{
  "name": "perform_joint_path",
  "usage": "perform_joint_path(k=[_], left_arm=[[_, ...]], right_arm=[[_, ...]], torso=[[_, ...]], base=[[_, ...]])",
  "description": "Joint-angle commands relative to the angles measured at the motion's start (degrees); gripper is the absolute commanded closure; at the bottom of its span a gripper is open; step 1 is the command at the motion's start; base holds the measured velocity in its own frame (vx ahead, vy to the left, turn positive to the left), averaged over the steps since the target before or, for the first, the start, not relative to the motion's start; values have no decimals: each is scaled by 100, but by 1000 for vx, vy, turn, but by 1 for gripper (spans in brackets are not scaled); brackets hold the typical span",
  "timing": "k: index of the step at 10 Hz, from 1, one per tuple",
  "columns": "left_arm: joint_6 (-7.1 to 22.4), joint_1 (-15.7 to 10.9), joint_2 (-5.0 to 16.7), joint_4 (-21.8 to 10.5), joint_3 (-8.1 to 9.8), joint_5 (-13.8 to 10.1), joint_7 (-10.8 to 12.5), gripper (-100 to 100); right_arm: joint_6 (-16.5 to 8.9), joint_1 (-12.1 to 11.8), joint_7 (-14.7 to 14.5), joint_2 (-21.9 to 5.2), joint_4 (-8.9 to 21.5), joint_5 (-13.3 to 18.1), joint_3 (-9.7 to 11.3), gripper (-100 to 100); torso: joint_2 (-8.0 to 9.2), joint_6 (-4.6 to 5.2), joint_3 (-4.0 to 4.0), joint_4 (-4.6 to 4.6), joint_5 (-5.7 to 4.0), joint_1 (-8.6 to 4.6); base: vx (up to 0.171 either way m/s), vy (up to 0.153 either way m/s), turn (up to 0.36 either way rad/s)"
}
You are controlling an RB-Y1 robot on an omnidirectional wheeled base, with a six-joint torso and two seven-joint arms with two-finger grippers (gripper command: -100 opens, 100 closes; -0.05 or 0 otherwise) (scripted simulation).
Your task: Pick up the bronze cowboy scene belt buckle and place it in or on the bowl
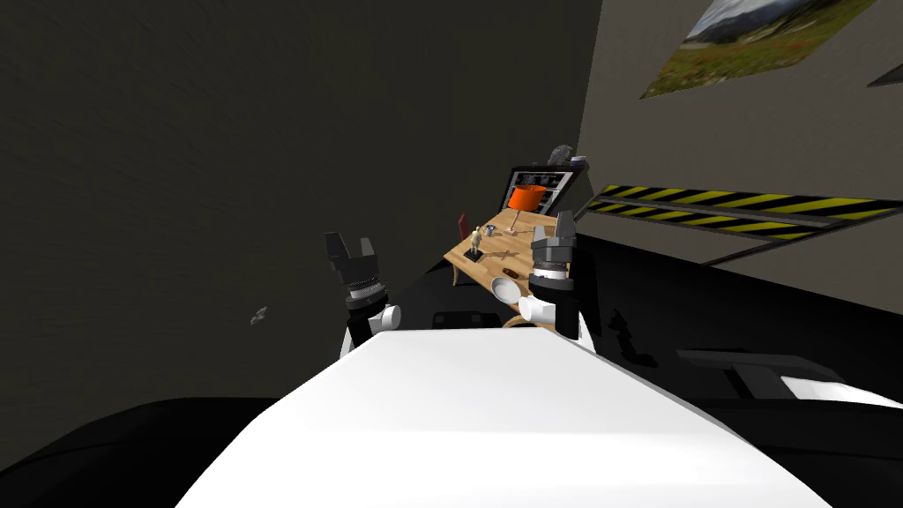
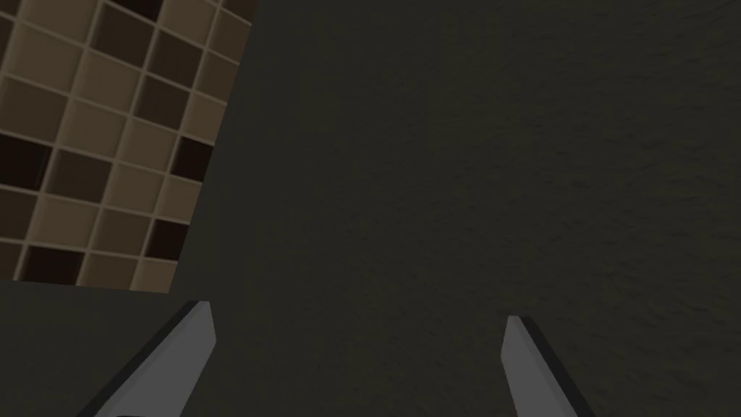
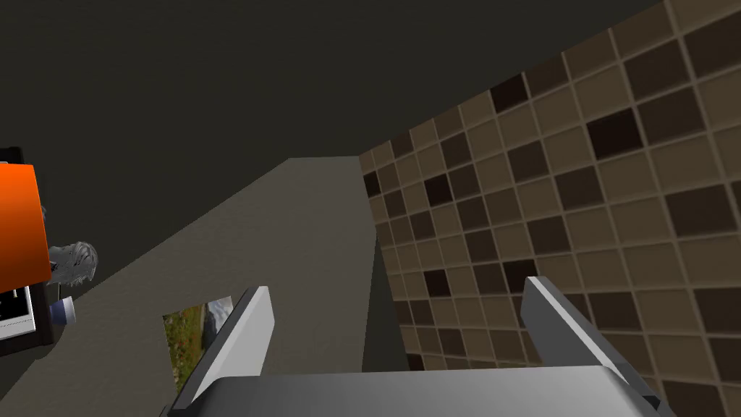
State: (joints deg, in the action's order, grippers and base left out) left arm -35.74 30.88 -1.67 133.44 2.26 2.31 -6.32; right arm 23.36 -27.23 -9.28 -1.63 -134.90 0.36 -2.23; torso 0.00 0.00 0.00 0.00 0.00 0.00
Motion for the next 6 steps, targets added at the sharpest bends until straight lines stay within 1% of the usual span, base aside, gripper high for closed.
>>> perform_joint_path(k=[1,3,6], left_arm=[[0,0,0,0,0,0,0,0],[0,0,0,0,0,0,0,0],[0,0,0,0,0,0,0,0]], right_arm=[[-8,3,36,-186,55,-11,-93,-100],[-19,0,85,-383,139,-17,-220,-100],[-43,-29,180,-730,336,-5,-473,-100]], torso=[[0,0,0,0,0,0],[3,0,2,0,2,11],[2,0,1,0,3,15]], base=[[-3,20,2],[-9,40,4],[-4,45,25]])
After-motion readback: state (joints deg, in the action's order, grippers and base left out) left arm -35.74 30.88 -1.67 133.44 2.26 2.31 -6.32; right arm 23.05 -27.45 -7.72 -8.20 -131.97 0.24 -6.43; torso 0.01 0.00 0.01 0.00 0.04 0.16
